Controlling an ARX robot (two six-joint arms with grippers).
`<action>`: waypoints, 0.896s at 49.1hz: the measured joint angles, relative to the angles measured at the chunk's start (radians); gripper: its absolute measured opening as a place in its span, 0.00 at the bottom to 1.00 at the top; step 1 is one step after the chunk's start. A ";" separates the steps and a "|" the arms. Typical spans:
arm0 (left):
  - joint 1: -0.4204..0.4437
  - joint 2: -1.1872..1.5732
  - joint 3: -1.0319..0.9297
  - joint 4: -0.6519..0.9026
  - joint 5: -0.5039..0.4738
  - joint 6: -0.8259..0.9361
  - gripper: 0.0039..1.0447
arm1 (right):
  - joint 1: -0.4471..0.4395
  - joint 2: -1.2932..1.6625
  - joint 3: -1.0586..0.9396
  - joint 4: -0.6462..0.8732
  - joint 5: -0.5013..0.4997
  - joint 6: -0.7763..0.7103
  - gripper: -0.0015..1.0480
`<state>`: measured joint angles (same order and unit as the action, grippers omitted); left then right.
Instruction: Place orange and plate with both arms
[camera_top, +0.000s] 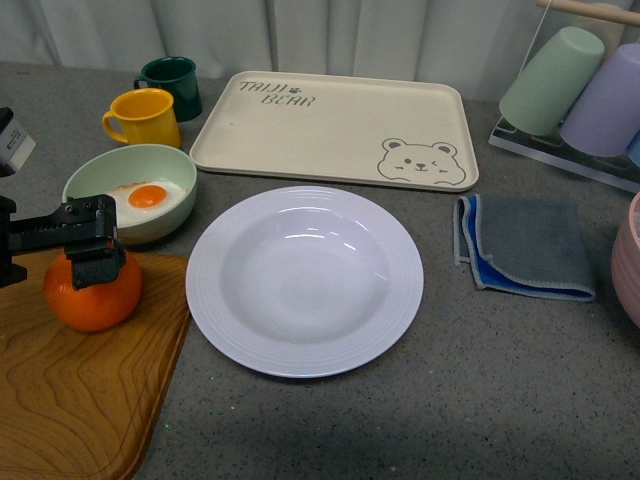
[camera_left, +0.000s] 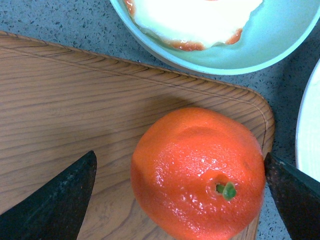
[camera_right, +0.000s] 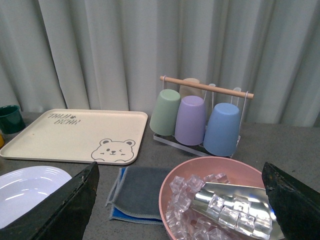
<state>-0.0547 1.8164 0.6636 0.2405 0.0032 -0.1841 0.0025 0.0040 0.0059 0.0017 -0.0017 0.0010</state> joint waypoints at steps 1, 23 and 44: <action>0.000 0.001 0.001 -0.002 -0.002 0.000 0.94 | 0.000 0.000 0.000 0.000 0.000 0.000 0.91; -0.013 -0.027 0.006 -0.016 -0.010 0.030 0.51 | 0.000 0.000 0.000 0.000 0.000 0.000 0.91; -0.294 -0.092 0.103 -0.007 -0.076 0.070 0.50 | 0.000 0.000 0.000 0.000 0.000 0.000 0.91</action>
<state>-0.3489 1.7245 0.7666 0.2337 -0.0723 -0.1143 0.0025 0.0040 0.0059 0.0017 -0.0017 0.0010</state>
